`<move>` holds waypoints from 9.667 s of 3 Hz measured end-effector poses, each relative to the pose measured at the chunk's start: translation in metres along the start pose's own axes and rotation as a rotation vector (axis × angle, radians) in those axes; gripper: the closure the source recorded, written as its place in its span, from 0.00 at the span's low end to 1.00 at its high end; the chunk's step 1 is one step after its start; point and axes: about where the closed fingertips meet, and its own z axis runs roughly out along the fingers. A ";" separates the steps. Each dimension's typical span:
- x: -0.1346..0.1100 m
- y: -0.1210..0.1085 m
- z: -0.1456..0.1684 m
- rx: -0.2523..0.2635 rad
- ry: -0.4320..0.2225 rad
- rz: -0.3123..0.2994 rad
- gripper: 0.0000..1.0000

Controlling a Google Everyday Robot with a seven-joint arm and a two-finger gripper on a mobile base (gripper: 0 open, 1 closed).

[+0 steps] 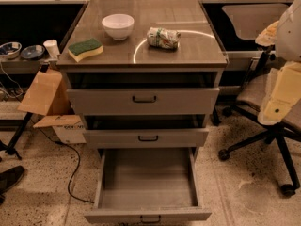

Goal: Open top drawer

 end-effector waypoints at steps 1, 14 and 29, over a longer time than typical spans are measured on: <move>0.000 0.000 0.000 0.000 0.000 0.000 0.00; -0.144 -0.085 0.369 -0.077 -0.270 0.134 0.00; -0.039 0.093 0.275 -0.321 0.042 0.437 0.00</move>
Offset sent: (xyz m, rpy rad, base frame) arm -0.0328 -0.0028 -0.0156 0.0654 -0.0368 0.0583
